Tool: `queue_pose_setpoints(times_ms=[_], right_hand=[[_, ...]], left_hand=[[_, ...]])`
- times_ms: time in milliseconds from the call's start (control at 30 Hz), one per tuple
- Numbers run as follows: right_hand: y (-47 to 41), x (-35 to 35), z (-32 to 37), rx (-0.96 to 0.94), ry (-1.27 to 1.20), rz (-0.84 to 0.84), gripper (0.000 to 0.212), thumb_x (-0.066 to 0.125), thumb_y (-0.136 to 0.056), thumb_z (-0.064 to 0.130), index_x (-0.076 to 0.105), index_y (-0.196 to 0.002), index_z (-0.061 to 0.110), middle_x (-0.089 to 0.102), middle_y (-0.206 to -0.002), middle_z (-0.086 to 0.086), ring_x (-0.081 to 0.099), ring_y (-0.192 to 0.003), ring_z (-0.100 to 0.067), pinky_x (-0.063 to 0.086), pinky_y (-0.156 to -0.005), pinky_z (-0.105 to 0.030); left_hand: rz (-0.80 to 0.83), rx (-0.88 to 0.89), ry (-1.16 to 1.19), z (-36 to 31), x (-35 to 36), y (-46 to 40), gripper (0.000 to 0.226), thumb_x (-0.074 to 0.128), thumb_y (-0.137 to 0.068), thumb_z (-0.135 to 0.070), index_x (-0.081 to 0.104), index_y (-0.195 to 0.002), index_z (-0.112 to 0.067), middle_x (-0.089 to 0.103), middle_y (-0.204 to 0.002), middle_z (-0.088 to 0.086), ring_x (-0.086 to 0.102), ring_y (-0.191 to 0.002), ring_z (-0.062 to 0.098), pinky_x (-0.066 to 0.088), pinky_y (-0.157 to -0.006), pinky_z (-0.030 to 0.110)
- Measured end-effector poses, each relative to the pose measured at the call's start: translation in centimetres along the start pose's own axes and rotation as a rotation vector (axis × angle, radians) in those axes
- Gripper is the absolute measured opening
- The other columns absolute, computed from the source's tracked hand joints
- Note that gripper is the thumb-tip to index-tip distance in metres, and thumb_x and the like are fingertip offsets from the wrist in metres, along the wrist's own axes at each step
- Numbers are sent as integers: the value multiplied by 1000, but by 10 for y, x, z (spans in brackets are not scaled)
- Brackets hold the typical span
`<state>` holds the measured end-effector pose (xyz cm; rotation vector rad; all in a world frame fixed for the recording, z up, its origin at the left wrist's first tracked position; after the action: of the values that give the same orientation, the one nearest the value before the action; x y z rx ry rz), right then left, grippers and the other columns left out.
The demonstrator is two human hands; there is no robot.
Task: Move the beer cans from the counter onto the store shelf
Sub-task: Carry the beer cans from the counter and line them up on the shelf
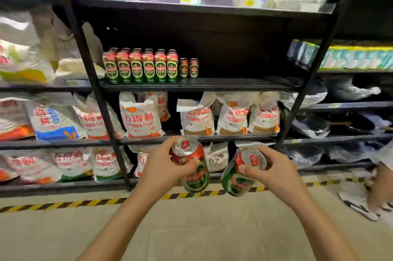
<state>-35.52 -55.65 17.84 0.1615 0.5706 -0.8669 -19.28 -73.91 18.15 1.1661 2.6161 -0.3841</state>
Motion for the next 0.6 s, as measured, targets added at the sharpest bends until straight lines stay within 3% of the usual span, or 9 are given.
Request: queue_pose_setpoints(times_ms=[167, 333, 500, 600], right_hand=[[-121, 23, 6, -60, -51, 102, 32, 80, -67, 32, 64, -95, 37, 69, -89, 16, 62, -83, 5, 49, -59, -12], [-232, 52, 4, -95, -44, 156, 36, 79, -67, 36, 62, -98, 39, 68, -93, 18, 61, -85, 7, 48, -67, -13], [-337, 79, 2, -113, -46, 122, 35, 80, -69, 29, 63, -100, 35, 68, -91, 17, 60, -83, 9, 46, -61, -7], [-390, 91, 1, -101, -23, 90, 35, 80, -68, 31, 62, -97, 38, 69, -89, 17, 61, -82, 7, 49, -64, -10]], left_hand=[[-99, -46, -30, 23, -24, -97, 45, 77, -72, -17, 52, -93, -48, 61, -95, -22, 57, -88, -6, 46, -63, 11], [-188, -95, -80, 53, -48, -197, 45, 77, -72, -18, 53, -102, -41, 60, -96, -21, 57, -90, -2, 47, -69, 16], [-171, -67, -129, 81, -63, -307, 41, 78, -70, -21, 54, -94, -43, 63, -93, -19, 60, -88, -1, 52, -72, 23], [-129, -49, -158, 91, -64, -367, 41, 80, -68, -23, 53, -94, -43, 64, -94, -18, 61, -88, 0, 51, -73, 21]])
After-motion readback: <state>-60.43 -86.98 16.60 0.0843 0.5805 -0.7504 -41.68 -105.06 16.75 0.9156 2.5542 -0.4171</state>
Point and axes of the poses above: each hand's wrist, its own y-axis away from the middle knuckle, its own x-axis out of the palm, z = x × y, the point moved 1 cm from there along -y, towards the middle knuckle
